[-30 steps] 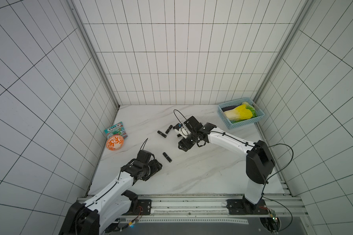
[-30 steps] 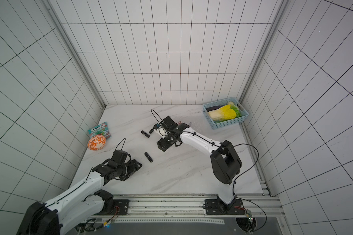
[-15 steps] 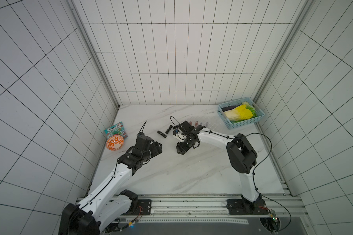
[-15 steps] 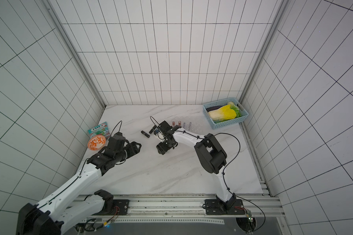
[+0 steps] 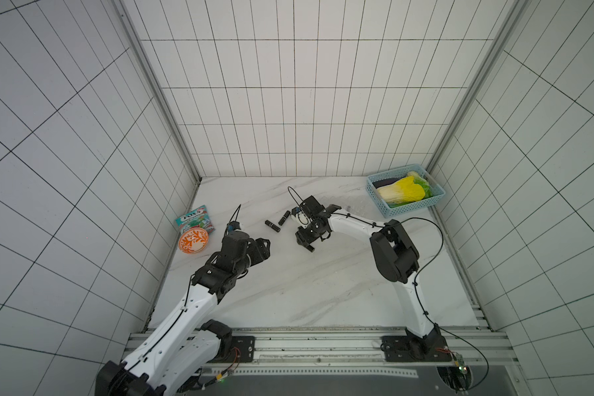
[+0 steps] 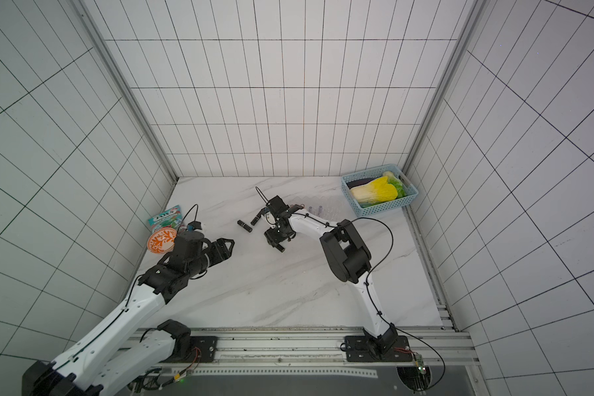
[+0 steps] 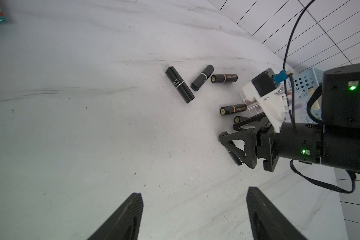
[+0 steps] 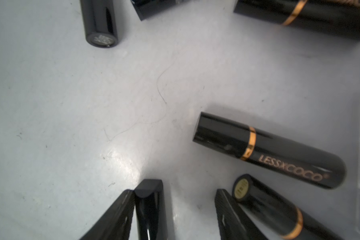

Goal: Arrange the lipsticks in the organizer
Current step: Pick up the lipstick at the center of the board.

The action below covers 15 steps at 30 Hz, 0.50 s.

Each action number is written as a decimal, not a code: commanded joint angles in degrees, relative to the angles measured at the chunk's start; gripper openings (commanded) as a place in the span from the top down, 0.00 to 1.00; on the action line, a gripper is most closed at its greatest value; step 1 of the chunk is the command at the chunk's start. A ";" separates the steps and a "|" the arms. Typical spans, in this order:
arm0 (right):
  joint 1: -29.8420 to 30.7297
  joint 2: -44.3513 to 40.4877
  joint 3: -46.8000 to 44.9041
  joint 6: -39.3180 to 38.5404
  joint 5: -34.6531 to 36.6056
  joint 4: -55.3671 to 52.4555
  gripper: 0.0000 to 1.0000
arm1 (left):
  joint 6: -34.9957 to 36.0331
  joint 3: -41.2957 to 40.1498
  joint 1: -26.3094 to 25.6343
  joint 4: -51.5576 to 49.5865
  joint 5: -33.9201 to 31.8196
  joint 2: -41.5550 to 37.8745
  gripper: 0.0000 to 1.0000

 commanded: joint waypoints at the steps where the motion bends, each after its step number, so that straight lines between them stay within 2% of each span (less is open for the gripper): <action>1: 1.15 -1.56 -3.36 1.51 2.43 -6.50 0.35 | 1.05 0.41 0.29 1.42 1.42 -0.82 0.23; 8: 2.74 -2.04 -3.77 1.15 1.83 -10.73 0.40 | 1.37 0.82 0.37 2.63 4.15 -0.76 0.23; 15: 3.24 -0.91 -2.67 1.39 2.01 -13.41 0.51 | 1.27 1.10 0.29 3.41 4.79 -0.39 0.23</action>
